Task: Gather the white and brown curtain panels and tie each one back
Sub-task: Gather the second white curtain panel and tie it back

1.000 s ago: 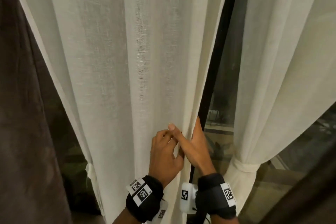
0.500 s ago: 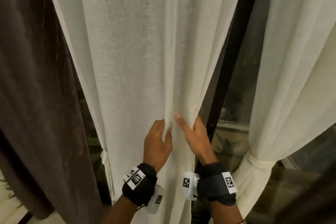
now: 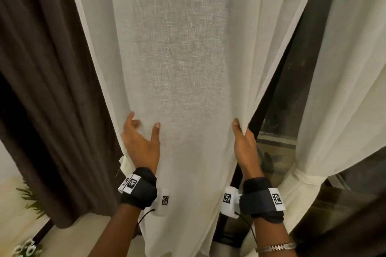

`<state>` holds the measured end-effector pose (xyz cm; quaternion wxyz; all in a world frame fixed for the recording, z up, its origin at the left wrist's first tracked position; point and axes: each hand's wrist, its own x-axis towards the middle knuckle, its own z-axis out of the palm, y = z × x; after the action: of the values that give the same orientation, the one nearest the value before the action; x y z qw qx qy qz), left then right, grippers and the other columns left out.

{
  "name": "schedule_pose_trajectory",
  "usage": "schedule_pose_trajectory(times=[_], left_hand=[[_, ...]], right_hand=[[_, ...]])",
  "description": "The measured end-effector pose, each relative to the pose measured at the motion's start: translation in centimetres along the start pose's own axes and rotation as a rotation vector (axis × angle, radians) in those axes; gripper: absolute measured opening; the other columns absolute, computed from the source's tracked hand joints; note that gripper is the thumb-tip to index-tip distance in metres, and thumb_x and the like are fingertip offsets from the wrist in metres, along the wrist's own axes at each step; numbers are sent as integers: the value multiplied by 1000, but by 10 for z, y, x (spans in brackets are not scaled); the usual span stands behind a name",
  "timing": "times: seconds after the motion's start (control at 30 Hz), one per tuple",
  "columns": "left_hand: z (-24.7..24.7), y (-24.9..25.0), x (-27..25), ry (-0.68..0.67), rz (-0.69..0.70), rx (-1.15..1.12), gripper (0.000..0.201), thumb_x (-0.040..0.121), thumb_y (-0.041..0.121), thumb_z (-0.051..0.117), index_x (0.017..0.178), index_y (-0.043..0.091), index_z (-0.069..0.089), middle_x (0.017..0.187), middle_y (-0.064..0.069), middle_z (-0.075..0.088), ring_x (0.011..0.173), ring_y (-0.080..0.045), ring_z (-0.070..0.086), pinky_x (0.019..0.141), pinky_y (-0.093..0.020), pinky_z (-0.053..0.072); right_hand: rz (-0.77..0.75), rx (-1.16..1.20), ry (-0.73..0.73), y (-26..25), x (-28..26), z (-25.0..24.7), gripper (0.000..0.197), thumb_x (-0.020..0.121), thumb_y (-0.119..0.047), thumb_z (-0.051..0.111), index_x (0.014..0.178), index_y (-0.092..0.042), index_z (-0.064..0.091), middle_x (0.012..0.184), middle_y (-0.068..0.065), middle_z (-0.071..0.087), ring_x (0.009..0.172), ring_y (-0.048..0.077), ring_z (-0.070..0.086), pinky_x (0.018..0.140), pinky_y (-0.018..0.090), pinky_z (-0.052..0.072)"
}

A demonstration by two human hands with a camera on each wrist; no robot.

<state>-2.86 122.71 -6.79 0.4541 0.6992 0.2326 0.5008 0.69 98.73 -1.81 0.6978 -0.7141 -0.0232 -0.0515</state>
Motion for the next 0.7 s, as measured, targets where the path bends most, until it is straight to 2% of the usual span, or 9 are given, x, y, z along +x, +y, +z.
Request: schedule_pose_trajectory(times=[0.1, 0.2, 0.3, 0.37, 0.43, 0.5, 0.57, 0.63, 0.7], left_hand=[[0, 1, -8, -86, 74, -31, 33, 100, 23, 74, 130, 14, 63, 106, 0, 67, 94, -15, 62, 91, -49, 58], [9, 15, -37, -221, 303, -36, 14, 102, 17, 71, 114, 9, 69, 97, 3, 62, 86, -12, 57, 81, -35, 55], [15, 30, -60, -460, 436, -89, 15, 102, 11, 69, 116, 15, 71, 101, 5, 66, 92, -12, 62, 84, -27, 52], [11, 38, -60, -679, 392, -181, 34, 98, 3, 69, 125, 24, 69, 114, 10, 70, 105, 3, 65, 92, -18, 51], [1, 36, -51, -789, 391, -185, 35, 97, 8, 74, 126, 25, 71, 116, 14, 70, 111, 7, 62, 98, -15, 47], [-13, 22, -38, -640, 400, -153, 23, 96, 20, 80, 118, 24, 77, 109, 10, 72, 107, -6, 65, 97, -23, 51], [-26, 0, -23, -292, 278, -127, 22, 93, 23, 83, 112, 22, 74, 108, 5, 68, 96, -13, 66, 88, -38, 58], [-33, -23, -5, -19, 85, -56, 48, 88, 30, 86, 129, 23, 62, 120, 1, 57, 101, -20, 62, 92, -47, 58], [-32, -47, 17, -31, -91, 58, 89, 80, 45, 91, 151, 26, 42, 140, -2, 47, 125, -27, 52, 111, -45, 49]], right_hand=[[-6, -7, -31, -9, -4, 9, 52, 108, -55, 46, 149, -25, 55, 136, -5, 65, 131, 22, 62, 119, 47, 45], [-42, -19, -133, -12, -12, 23, 41, 108, -54, 47, 142, -35, 58, 126, -15, 68, 123, 11, 65, 114, 39, 49], [-142, -48, -268, -18, -21, 43, 32, 99, -58, 60, 127, -42, 62, 115, -20, 74, 106, -5, 71, 95, 20, 59], [-224, -158, -253, -16, -21, 57, 55, 88, -64, 72, 133, -34, 59, 116, -15, 73, 104, -2, 71, 91, 23, 61], [-234, -200, -182, -10, -17, 63, 55, 92, -63, 69, 137, -33, 57, 119, -12, 73, 108, 8, 72, 94, 37, 62], [-194, -167, -94, -5, -10, 58, 41, 105, -51, 56, 139, -29, 61, 124, -8, 72, 116, 18, 69, 104, 45, 56], [-162, -127, -33, -3, -6, 44, 40, 112, -39, 48, 146, -20, 60, 126, -7, 65, 121, 17, 61, 107, 34, 47], [-146, -101, 29, 0, -3, 29, 44, 112, -38, 46, 150, -17, 56, 128, -7, 61, 123, 16, 57, 106, 32, 43], [-138, -82, 65, 6, 0, 19, 46, 112, -43, 46, 150, -19, 56, 130, -5, 63, 124, 20, 59, 111, 38, 45]])
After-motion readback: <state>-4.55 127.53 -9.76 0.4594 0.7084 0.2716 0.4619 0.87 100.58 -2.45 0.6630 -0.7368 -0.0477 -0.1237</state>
